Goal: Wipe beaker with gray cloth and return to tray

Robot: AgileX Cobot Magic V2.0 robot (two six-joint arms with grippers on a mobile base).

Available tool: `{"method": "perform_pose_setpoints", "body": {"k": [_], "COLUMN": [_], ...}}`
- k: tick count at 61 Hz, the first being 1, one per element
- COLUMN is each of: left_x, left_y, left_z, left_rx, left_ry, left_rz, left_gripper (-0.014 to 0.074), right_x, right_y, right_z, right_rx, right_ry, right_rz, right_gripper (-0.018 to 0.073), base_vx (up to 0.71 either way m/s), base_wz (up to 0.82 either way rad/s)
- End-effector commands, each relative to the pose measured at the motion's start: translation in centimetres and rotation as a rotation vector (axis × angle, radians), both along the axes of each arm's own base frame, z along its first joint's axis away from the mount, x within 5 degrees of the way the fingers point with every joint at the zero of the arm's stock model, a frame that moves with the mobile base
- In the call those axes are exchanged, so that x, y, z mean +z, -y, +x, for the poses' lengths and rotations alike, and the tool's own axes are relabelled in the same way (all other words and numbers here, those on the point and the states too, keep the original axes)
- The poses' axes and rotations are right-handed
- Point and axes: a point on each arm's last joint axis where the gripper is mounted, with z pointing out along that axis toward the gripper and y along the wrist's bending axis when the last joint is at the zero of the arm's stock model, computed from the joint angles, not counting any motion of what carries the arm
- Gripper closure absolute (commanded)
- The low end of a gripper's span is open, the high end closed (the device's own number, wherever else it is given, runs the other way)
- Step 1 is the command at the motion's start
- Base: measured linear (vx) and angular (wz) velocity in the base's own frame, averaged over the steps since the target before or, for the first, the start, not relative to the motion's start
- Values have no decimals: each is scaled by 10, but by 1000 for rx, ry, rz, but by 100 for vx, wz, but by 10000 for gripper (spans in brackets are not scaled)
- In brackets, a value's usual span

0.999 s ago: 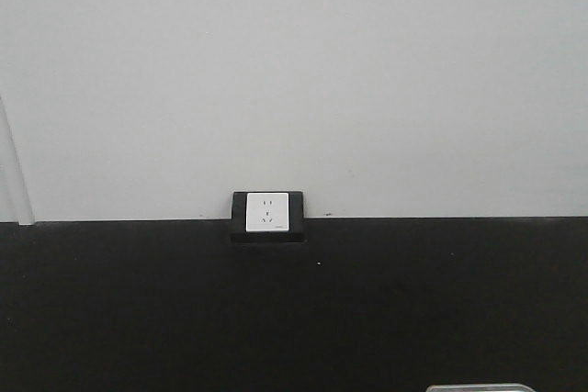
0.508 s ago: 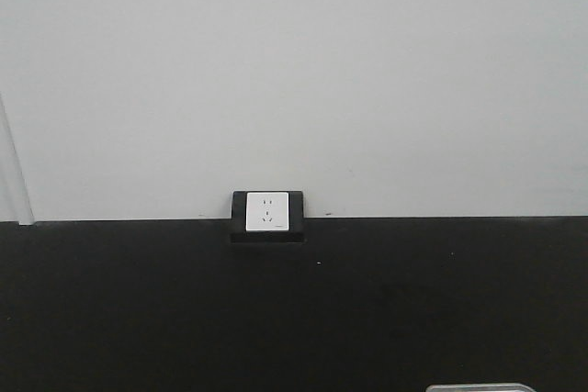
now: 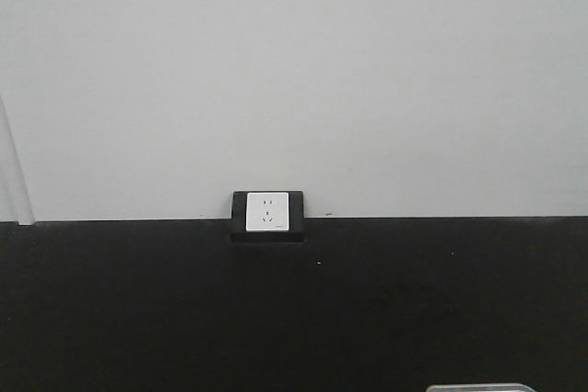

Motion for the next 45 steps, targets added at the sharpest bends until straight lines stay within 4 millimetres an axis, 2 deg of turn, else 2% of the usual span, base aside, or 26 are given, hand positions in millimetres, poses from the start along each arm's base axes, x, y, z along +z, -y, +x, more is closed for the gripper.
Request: {"method": "perform_pose_setpoints", "body": {"k": [1,5,17,45], "left_x": [12,12,12,12], "left_y": [1,1,1,1], "left_z": [-1,-1,-1,-1], "left_rx": [-12,-12,-11,-11], "left_ry": [109,109,106,105], "left_rz": [-22,-22,-21,-21], "left_gripper": [602,602,602,602], "right_x": [-15,-32,-46,-50], "right_y": [2,3,6,6], "right_z": [-12,-20,-28,-29], "right_rx": [2,0,-11,-14], "right_ry": [112,125,20,-28], "right_rz": [-4,0,-17,-25], "right_gripper": [567,567,567,567], "base_vx": [0,0,0,0], "base_wz": [0,0,0,0]}}
